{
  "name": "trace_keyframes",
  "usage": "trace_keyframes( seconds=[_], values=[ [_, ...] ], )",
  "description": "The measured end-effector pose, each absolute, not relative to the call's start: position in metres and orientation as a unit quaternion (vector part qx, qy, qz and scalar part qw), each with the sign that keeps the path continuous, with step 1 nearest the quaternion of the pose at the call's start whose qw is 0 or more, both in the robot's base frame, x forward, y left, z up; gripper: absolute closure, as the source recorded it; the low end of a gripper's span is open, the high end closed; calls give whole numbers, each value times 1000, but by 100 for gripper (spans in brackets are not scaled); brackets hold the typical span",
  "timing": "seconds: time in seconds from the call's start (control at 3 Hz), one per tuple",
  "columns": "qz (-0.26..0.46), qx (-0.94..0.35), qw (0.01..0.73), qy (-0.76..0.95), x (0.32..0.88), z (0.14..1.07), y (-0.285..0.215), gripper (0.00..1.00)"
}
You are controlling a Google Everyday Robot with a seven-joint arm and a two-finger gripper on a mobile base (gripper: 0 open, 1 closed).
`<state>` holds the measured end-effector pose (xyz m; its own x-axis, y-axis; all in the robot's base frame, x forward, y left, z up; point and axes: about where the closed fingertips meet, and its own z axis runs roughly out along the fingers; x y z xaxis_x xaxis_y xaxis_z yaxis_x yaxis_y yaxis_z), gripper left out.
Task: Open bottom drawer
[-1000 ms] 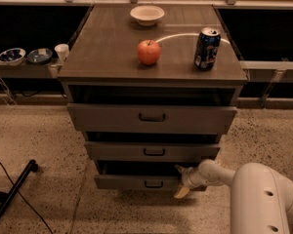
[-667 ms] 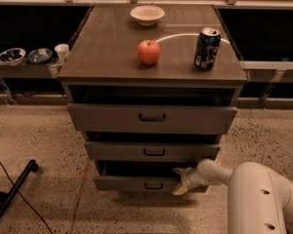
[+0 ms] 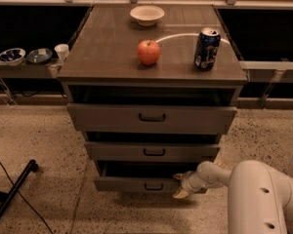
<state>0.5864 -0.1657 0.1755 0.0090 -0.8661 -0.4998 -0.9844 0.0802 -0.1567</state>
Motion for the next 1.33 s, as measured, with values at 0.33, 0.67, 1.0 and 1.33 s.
trace_keyframes(
  seconds=[0.33,0.67,1.0,1.33],
  values=[
    [137,-676,231,686,564,178,-164,42],
    [161,-683,223,676,535,183,-161,40],
    [199,-681,226,667,499,191,-157,41],
    [223,-670,234,669,460,209,-166,43]
  ],
)
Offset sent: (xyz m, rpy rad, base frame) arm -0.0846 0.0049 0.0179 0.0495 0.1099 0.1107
